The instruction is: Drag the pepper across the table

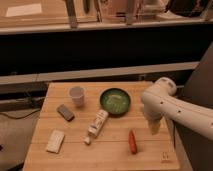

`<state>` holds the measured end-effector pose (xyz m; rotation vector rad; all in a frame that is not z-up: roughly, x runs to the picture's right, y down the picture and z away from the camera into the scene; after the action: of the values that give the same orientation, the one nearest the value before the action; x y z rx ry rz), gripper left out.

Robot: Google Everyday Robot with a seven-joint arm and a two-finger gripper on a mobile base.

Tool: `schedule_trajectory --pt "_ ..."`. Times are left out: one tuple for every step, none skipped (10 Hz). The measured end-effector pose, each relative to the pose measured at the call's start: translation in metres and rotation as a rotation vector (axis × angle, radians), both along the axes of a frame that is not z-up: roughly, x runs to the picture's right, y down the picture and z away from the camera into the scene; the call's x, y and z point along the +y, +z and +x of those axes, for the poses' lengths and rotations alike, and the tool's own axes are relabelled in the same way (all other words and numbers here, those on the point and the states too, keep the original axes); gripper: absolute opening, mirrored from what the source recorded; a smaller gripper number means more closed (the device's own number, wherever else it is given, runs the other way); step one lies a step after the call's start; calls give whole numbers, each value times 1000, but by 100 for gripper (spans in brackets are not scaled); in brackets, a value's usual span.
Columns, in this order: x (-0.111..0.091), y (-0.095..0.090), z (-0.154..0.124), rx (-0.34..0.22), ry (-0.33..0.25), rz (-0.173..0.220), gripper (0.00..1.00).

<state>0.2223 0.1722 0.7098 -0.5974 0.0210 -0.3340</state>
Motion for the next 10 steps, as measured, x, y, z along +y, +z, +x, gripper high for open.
schedule_trajectory --pt "2 1 -3 -10 -20 -2 80" --pt "5 2 -6 -19 -39 -7 80" --pt "8 4 -10 -35 -66 -10 80" --pt "10 5 -12 -42 -80 -13 80" --pt "16 8 -15 -56 -109 -17 80" --pt "20 12 -22 -72 -135 -18 80" --pt "22 13 -23 -79 -147 -19 80" --pt "26 14 -22 -84 -162 -24 80" --pt "29 17 -23 -95 -174 -26 80" --pt "36 21 -28 -119 -200 -31 80"
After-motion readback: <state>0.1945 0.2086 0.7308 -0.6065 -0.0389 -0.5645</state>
